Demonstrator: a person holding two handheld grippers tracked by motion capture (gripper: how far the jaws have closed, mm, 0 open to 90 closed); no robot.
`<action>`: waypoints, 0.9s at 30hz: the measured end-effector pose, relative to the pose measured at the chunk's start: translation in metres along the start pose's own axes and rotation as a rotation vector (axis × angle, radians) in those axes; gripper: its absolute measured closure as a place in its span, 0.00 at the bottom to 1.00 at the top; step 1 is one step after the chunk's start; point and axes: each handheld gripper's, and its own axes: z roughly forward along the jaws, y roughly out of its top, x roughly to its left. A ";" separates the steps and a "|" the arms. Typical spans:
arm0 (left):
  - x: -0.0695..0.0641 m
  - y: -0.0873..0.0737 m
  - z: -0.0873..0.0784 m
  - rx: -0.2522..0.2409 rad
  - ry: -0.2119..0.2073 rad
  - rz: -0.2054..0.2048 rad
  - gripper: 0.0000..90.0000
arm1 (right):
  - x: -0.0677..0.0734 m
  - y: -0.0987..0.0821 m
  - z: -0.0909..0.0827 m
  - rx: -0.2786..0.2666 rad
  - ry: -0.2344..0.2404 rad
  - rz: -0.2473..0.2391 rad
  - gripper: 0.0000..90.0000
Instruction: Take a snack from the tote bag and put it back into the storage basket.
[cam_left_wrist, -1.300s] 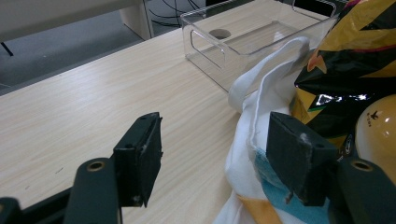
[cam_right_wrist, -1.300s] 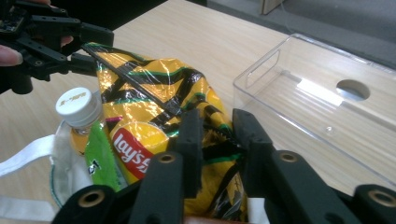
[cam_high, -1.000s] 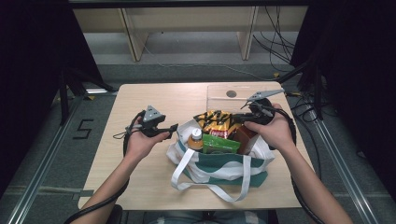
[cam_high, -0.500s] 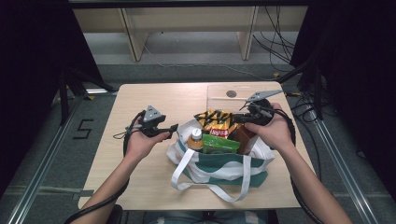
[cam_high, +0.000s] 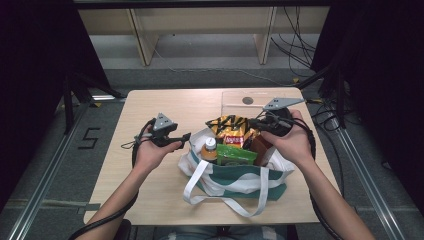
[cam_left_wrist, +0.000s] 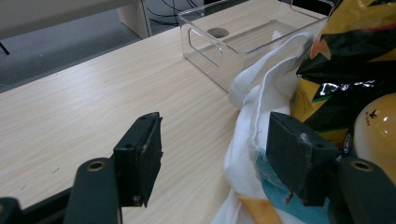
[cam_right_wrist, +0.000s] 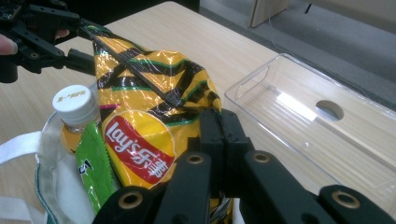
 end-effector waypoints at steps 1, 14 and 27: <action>0.000 0.000 0.000 -0.003 -0.005 -0.006 0.40 | 0.000 0.001 -0.001 0.010 0.005 0.005 1.00; 0.000 0.001 0.000 -0.006 -0.006 -0.008 0.40 | 0.009 0.008 -0.013 -0.098 -0.046 -0.060 1.00; 0.001 0.001 0.000 -0.005 -0.004 -0.006 0.40 | 0.011 0.012 -0.023 -0.173 -0.068 -0.080 1.00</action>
